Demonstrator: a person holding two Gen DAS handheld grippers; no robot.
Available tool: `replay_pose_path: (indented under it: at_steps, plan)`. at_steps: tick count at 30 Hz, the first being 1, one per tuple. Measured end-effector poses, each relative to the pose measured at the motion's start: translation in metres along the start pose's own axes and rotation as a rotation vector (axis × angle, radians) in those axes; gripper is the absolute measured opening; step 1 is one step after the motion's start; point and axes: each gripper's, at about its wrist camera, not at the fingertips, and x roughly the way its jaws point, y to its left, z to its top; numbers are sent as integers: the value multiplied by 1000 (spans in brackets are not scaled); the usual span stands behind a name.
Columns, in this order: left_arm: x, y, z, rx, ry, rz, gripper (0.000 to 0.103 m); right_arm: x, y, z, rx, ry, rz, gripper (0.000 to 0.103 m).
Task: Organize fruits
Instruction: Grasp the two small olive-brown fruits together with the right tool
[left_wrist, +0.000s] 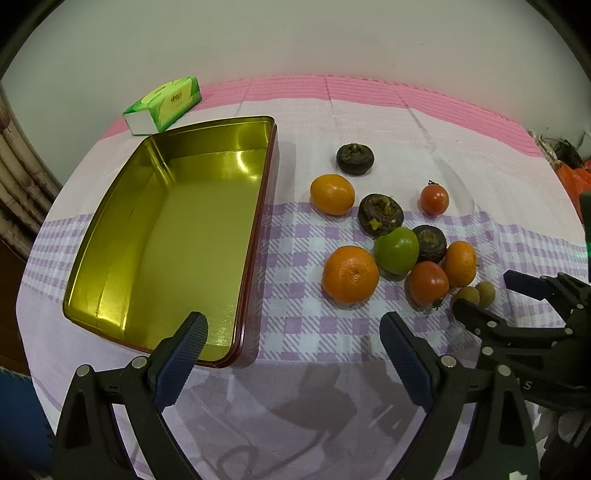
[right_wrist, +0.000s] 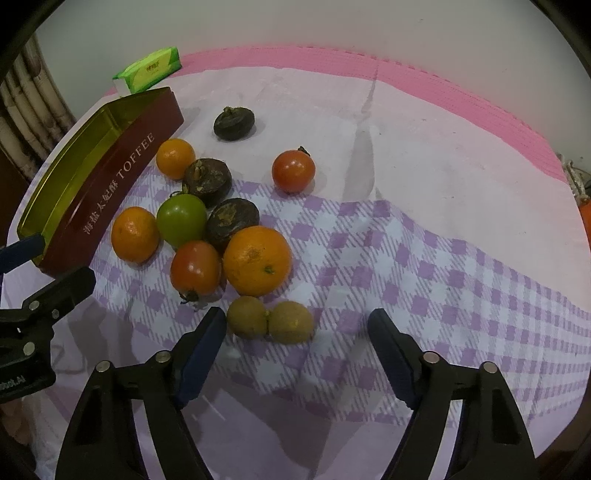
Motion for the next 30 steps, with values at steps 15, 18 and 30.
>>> replay_pose_path:
  at_steps: [15,18,30]
  plan:
    - [2,-1,2,-4,8,-8,93,5,3,-2,-7,11,-4,58]
    - [2,-1,3,-5,14,-15,93,4,2,-3,-6,10,-14,53]
    - [-5,-10,14,47,20,-68,92,3,-24,0,59,24,-45,48]
